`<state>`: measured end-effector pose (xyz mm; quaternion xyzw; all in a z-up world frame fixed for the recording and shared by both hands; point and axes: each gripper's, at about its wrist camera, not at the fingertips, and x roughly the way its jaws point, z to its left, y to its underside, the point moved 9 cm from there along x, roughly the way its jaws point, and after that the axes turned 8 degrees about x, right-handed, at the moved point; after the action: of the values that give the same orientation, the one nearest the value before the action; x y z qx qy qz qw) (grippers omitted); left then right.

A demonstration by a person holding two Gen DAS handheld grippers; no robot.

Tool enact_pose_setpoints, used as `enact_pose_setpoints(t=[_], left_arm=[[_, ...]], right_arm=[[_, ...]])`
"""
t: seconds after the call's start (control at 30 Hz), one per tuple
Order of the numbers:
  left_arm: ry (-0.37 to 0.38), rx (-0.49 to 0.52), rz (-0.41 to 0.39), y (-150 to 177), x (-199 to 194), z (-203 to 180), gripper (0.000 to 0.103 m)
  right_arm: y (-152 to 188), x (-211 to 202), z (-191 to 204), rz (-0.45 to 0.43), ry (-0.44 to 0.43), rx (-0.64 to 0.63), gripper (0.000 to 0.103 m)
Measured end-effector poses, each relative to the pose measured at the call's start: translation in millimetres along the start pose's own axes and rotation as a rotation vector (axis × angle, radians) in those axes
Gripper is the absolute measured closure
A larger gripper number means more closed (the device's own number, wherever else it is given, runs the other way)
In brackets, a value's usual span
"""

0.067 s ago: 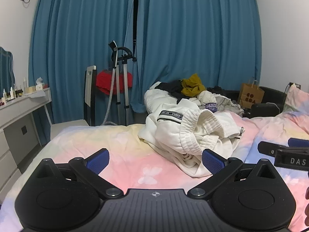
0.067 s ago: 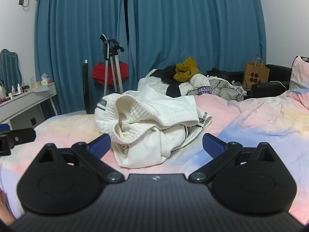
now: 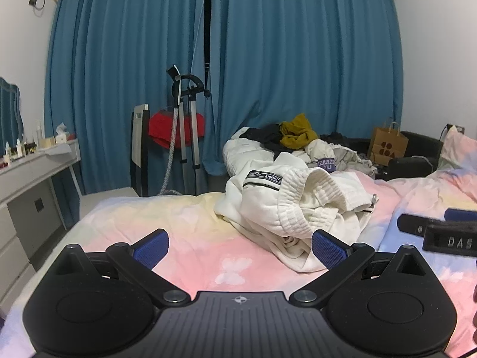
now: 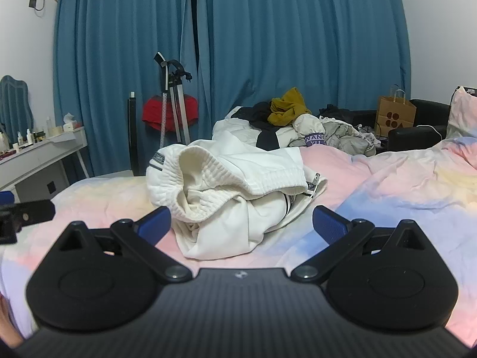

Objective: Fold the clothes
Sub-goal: 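Move both grippers toward the white pants lying on the duvet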

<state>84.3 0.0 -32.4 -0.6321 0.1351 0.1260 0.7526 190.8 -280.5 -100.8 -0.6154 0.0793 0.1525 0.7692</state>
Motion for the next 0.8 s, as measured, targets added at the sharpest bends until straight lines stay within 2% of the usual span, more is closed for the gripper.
enact_pose_setpoints(t=[0.13, 0.2, 0.27, 0.37, 0.47, 0.8], left_arm=[[-0.032, 0.021, -0.01, -2, 0, 0, 0.0], [-0.056, 0.042, -0.051, -6, -18, -8, 0.0], [-0.088, 0.077, -0.047, -13, -28, -22, 0.0], [-0.113, 0.059, -0.044, -15, -45, -34, 0.0], [-0.099, 0.04, -0.008, -9, -51, -39, 0.0], [-0.11, 0.023, -0.004, 0, -50, -33, 0.0]], right_arm=[[-1, -2, -6, 0.001, -0.003, 0.021, 0.0], [-1, -2, -10, 0.001, -0.005, 0.031, 0.0], [-1, -3, -13, 0.001, -0.006, 0.041, 0.0], [-2, -5, -17, -0.001, -0.008, 0.053, 0.0], [-3, -9, -20, -0.008, -0.007, 0.051, 0.0], [-2, -10, -24, -0.015, 0.01, 0.031, 0.0]])
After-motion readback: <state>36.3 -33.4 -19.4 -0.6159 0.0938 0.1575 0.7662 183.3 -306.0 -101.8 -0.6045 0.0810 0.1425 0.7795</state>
